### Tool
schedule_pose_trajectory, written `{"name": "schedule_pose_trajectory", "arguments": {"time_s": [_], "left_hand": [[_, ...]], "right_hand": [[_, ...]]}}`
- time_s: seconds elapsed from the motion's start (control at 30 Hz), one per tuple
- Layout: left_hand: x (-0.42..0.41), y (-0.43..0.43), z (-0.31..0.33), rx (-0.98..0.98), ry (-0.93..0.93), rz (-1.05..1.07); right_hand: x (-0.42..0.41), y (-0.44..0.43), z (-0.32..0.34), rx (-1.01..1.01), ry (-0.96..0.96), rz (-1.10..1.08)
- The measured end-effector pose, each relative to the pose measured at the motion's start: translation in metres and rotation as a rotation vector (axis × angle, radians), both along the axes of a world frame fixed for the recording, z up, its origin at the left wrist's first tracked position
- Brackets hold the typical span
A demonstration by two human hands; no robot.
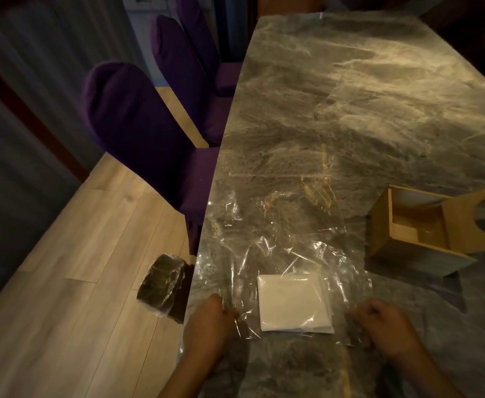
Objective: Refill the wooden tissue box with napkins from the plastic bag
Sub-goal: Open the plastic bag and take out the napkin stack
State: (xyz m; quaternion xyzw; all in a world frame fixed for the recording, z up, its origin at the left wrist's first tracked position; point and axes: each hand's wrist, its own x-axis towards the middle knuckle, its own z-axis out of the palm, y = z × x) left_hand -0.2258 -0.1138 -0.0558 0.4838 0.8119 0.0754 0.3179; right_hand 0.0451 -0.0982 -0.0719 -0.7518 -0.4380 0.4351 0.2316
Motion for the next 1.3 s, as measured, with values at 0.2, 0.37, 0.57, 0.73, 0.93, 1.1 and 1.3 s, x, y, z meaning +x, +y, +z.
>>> {"name": "schedule_pose_trajectory", "arguments": {"time_s": [0.2, 0.37, 0.57, 0.73, 0.93, 1.1, 1.3], "left_hand": [[-0.014, 0.002, 0.011, -0.086, -0.580, 0.293], [-0.014, -0.002, 0.020, -0.152, -0.750, 0.347], [-0.023, 0.011, 0.033, -0.174, -0.873, 0.384], [-0.034, 0.028, 0.043, -0.164, -1.130, 0.496], [-0.038, 0.051, 0.056, -0.147, -1.215, 0.550], [-0.038, 0.073, 0.070, -0.121, -1.241, 0.546], [-0.040, 0.095, 0.085, -0.097, -1.265, 0.518]], "right_hand": [[0.001, -0.007, 0.016, -0.171, 0.306, -0.060], [0.001, -0.011, 0.025, -0.246, 0.366, -0.004], [-0.005, 0.001, 0.041, -0.210, 0.597, -0.135], [-0.007, 0.020, 0.062, -0.233, 0.697, -0.106], [-0.011, 0.048, 0.076, -0.237, 0.827, -0.131], [-0.012, 0.069, 0.096, -0.169, 0.880, -0.113], [-0.011, 0.086, 0.116, -0.115, 0.910, -0.097]]}}
